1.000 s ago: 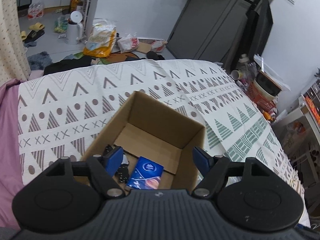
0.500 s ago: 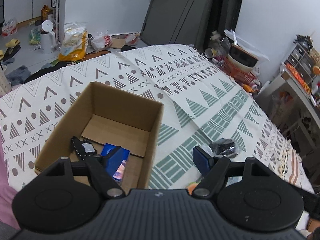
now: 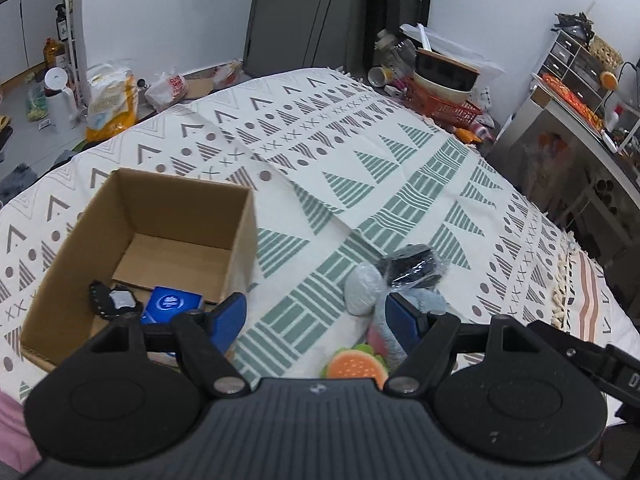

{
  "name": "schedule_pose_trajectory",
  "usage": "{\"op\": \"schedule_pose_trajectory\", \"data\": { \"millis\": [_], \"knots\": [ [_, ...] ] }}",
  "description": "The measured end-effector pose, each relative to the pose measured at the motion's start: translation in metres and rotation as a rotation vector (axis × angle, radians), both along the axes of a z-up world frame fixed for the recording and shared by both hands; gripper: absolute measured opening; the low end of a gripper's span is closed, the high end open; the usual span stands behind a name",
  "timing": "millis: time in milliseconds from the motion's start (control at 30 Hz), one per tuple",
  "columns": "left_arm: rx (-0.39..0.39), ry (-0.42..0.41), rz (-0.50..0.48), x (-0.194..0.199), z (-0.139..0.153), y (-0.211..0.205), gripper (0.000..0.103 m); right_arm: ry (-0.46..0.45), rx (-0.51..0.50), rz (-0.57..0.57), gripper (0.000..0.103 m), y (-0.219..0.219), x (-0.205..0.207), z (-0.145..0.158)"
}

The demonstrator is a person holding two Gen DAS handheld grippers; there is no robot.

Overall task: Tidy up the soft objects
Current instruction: 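Move the left gripper to the grey plush mouse and grasp it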

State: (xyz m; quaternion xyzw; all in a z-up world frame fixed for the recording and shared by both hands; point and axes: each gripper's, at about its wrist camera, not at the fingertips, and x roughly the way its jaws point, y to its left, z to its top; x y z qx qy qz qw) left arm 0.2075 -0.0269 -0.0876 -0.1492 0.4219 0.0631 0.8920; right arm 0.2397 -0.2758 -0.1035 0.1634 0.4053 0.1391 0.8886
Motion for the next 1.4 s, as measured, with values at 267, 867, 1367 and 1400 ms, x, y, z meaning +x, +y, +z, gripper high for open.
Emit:
{"op": "schedule_pose_trajectory", "data": {
  "millis": [267, 867, 1367, 1400],
  "knots": [
    [0.034, 0.043, -0.038, 0.019, -0.003, -0.021, 0.074, 0.01, 0.032, -0.016, 0.1, -0.009, 0.009, -0.013],
    [-0.097, 0.081, -0.091, 0.044, -0.049, -0.041, 0.05, 0.158, 0.113, -0.062, 0.071, -0.015, 0.034, -0.051],
    [-0.188, 0.157, -0.055, 0.062, -0.088, -0.034, 0.04, 0.229, 0.169, -0.017, 0.062, -0.004, 0.052, -0.075],
    [-0.202, 0.156, -0.052, 0.062, -0.089, -0.033, 0.035, 0.236, 0.179, -0.012, 0.062, -0.003, 0.052, -0.076]
  ]
}}
